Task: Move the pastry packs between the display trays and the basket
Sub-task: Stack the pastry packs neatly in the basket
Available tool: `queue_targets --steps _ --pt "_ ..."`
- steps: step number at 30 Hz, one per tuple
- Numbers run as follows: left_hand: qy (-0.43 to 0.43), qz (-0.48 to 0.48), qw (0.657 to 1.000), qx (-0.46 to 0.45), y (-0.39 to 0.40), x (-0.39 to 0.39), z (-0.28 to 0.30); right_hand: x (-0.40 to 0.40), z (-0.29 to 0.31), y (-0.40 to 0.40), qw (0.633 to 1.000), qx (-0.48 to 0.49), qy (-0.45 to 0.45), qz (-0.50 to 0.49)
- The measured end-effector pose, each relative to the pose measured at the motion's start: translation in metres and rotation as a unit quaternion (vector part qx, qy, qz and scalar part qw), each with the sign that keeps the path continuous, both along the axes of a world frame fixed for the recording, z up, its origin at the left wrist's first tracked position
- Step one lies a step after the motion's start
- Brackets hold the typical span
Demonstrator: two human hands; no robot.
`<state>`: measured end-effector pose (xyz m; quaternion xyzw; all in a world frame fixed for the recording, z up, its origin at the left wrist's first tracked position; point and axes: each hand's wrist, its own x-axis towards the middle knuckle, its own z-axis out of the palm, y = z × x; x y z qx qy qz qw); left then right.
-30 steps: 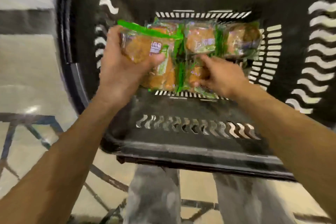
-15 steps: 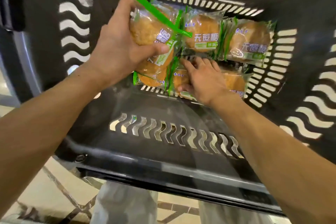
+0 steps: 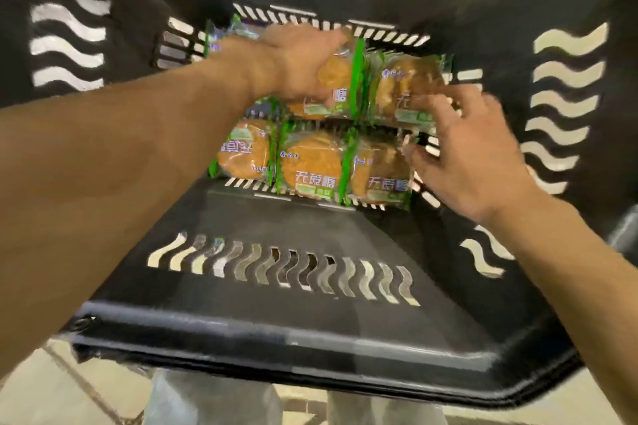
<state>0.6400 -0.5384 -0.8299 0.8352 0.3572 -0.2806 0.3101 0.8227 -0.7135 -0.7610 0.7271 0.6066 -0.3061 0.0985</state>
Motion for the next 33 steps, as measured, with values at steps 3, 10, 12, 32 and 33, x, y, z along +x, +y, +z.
queue_targets --steps 3,10,12,32,33 --pt "0.001 0.001 0.999 0.039 -0.007 0.009 -0.012 -0.002 0.0 0.001 1.0 -0.006 0.019 -0.01" --pt "-0.048 -0.001 0.991 0.127 -0.05 -0.006 -0.01 -0.006 0.0 0.008 0.998 -0.032 0.045 -0.038" --pt "-0.039 0.007 0.993 0.114 -0.057 -0.006 -0.011 -0.007 0.0 0.008 0.997 -0.037 0.054 -0.042" --pt "-0.19 0.181 0.945 0.193 -0.07 -0.09 0.472 -0.044 0.386 0.02 0.984 0.16 0.068 -0.05" --pt "-0.207 0.191 0.936 0.21 -0.064 -0.097 0.507 -0.052 0.417 0.025 0.981 0.176 0.063 -0.046"
